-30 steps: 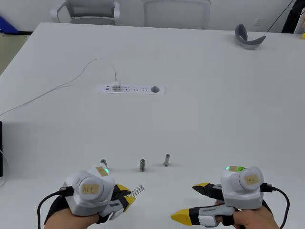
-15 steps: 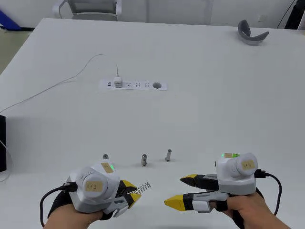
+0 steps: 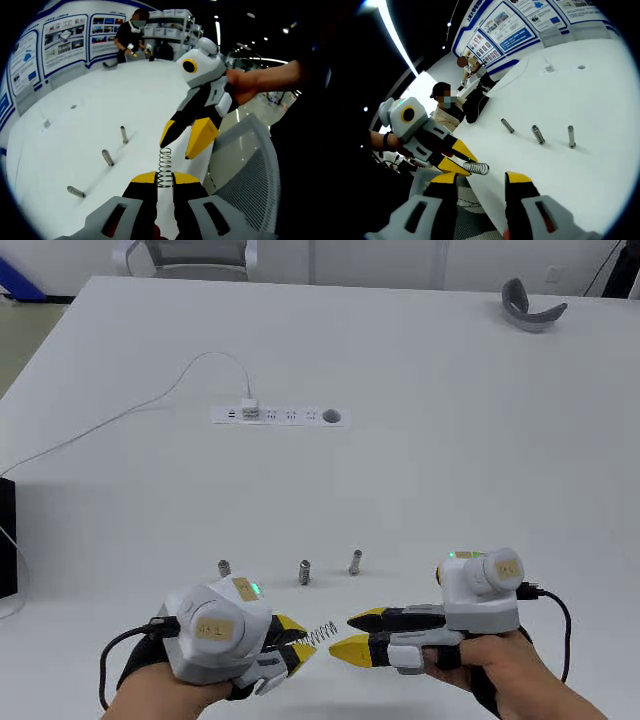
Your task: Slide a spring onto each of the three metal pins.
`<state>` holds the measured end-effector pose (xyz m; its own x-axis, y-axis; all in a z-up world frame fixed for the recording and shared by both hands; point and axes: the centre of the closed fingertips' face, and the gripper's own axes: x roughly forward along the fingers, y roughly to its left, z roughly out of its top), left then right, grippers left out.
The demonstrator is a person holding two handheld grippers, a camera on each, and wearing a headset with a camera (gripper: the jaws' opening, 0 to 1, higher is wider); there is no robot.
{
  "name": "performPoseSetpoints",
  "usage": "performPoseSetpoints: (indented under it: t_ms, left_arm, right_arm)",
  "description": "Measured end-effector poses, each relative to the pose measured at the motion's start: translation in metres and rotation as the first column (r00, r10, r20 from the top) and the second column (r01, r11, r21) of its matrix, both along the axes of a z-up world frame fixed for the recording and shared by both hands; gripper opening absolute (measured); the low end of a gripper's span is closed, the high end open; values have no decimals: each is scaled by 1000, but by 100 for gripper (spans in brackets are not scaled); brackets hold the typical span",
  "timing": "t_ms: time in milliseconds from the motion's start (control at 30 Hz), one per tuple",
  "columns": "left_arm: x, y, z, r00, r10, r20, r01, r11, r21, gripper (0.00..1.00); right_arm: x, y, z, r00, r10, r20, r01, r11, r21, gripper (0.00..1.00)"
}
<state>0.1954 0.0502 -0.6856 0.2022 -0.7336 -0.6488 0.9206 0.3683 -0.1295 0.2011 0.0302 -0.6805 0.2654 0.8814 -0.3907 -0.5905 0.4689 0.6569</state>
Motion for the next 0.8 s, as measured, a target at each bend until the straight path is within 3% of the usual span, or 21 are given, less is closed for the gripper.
performPoseSetpoints:
  t_ms: [133,367,600,800]
  left_arm:
    - [-2,-3,1,1000,-9,-3,9,1000,-5,11]
    - [-6,-9,5,999,-36,5,36,999,-12,11]
    - [-7,-10,5,998,-66,14,66,998,-11,11]
    - [-6,-11,7,996,-87,24,87,996,-9,10]
  right_arm:
    - [-2,6,6,999,14,-31,-12,998,65,32]
    - [-5,10,9,998,33,-57,-27,994,110,27]
    - [-4,9,16,996,61,-63,-52,989,139,19]
    - [-5,11,17,995,92,-46,-86,989,123,14]
